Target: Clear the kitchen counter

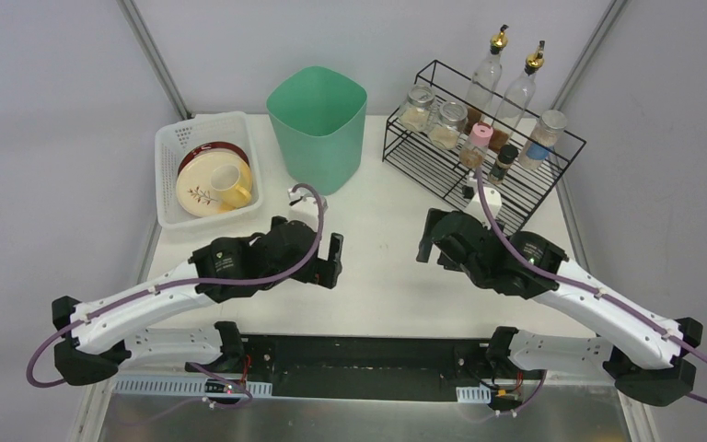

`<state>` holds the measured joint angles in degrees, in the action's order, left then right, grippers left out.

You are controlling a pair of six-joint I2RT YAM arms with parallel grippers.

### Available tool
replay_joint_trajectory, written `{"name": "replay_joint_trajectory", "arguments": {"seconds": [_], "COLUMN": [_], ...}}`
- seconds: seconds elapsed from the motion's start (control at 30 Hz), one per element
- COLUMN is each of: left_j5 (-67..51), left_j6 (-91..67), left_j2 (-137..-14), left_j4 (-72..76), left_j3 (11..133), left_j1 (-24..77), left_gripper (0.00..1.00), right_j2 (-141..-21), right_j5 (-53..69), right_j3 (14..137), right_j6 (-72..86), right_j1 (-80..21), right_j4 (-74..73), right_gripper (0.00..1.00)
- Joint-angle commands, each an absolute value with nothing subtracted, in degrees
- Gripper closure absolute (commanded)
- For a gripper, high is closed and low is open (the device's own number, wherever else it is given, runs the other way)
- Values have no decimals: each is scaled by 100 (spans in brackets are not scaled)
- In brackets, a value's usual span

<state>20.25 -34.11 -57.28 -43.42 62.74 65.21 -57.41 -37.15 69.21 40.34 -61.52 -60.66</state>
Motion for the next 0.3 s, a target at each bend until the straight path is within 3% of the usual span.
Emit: {"name": "replay_joint_trajectory", "arguments": {"seconds": [0.0, 0.27], "left_j5": [3080, 3497], "left_j6": [-3782, -3644], "left_j2": [-5254, -4721], "left_j4": [-4298, -4293], "left_j3": [5943, 5565], "left_j1": [6549, 6548], "left_gripper": [1, 1], "right_j2": [-5584, -5460], "right_j5": [-4001, -4007], "right_j3": [7062, 6919], "right_j6": [3964, 3917], "right_j1": [-6181, -6186], "right_j4": [-6342, -6326], "right_gripper": [1, 1]}}
